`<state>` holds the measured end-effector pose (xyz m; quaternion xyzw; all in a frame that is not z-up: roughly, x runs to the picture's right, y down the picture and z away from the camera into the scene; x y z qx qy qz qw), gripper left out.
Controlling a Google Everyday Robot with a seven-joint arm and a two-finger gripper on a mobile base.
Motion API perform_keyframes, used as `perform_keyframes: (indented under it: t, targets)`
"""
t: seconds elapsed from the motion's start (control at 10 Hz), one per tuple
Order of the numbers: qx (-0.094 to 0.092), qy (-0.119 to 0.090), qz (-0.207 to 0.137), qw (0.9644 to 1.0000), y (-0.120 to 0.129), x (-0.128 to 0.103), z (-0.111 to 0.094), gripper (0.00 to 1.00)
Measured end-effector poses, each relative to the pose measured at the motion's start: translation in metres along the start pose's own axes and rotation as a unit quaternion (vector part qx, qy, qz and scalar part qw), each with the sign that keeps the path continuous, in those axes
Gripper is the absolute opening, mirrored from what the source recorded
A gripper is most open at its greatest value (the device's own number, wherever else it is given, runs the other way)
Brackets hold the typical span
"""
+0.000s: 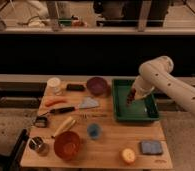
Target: Place grapes in tray
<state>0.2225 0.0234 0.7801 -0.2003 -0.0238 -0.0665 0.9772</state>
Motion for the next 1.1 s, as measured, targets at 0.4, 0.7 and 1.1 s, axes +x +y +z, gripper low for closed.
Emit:
perform_keyframes:
  t: [0.4, 0.7, 1.1]
  targets:
    - [0.000, 0.009, -0.002, 1.0000, -0.012, -0.002, 0.006, 0.80]
    - [0.002, 0.005, 0.016, 0.9999, -0.015, 0.004, 0.005, 0.80]
    - [0.016, -0.004, 0.046, 0.9988, -0.018, 0.017, -0.003, 0.80]
